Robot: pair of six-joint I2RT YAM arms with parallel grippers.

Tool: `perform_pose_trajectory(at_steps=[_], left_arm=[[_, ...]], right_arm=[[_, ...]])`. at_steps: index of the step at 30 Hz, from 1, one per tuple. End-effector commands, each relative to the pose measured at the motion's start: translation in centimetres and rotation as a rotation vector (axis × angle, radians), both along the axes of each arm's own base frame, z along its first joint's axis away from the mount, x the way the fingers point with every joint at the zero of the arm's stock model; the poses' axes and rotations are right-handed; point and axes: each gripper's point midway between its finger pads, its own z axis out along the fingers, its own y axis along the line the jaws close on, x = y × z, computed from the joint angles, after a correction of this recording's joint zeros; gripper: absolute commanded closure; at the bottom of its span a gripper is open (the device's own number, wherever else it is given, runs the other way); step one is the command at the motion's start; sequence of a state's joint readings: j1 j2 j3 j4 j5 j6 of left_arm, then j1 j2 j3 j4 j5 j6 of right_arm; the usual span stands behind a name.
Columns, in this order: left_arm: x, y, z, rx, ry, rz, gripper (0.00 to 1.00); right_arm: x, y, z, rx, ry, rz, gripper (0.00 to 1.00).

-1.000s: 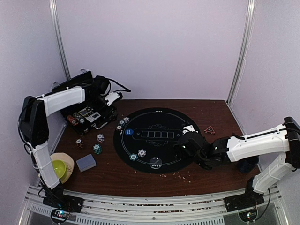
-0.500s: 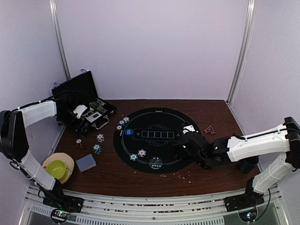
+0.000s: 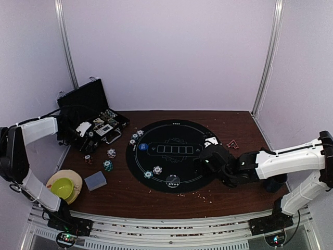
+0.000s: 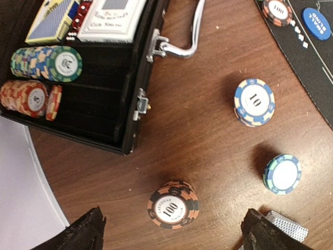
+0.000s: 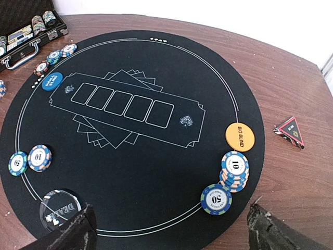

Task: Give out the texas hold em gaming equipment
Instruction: Pick up the pile of poker chips from the pile of poker chips.

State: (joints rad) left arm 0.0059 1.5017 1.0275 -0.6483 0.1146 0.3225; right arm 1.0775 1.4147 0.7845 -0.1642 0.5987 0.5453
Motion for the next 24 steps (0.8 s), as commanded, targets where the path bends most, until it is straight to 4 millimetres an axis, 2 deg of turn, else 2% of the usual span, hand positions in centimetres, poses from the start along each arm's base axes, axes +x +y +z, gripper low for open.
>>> perform_pose_trajectory(at_steps=[1,12,24], left_arm=[[-0.4,-0.2,-1.8,-0.027,0.033,-0.022,0.06],[-0.7,0.3,-4.1,-0.013,0.076,-0.009,0.11],[-0.4,1.2,-5.6,0.009,0.096,0.005,0.13]], right_arm=[[-0.2,-0.2,0.3,-0.005,-0.008,0.001,0.00],[-0.2,-0.1,0.2,-0.008,-0.008,0.005,0.00],[-0.2,-0.1,0.1,-0.012,-0.008,0.004,0.00]])
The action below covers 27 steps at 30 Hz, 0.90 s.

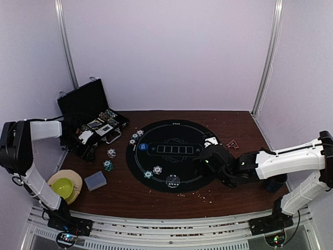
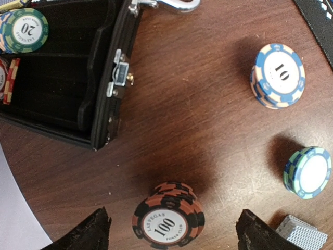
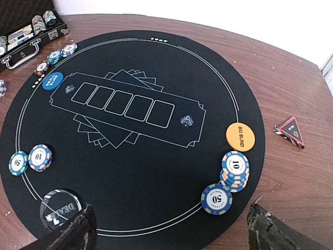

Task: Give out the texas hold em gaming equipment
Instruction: Pick up the pile of poker chips from the pile of poker chips.

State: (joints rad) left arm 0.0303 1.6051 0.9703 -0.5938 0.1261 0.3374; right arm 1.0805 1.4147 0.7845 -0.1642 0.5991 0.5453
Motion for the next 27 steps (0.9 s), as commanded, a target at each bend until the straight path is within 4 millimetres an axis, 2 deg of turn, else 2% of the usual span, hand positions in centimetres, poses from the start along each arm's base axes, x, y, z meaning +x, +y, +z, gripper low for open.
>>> perform_pose_trajectory(at_steps=[1,12,27], left_arm=[[0.52,0.68,-0.87,0.015,-0.008,0.000,0.14],[0.56,0.77,-1.23,0.015,-0.004,0.001,0.26],[0.30,0.77,-1.42,0.014,0.003,-0.004,0.36]], right_arm=[[-0.09,-0.13,0.12,-0.012,-0.007,0.001,0.00],[-0.04,-0.11,0.00,-0.015,-0.006,-0.001,0.00],[-0.03,-0.11,-0.04,-0.017,-0.006,-0.001,0.00]])
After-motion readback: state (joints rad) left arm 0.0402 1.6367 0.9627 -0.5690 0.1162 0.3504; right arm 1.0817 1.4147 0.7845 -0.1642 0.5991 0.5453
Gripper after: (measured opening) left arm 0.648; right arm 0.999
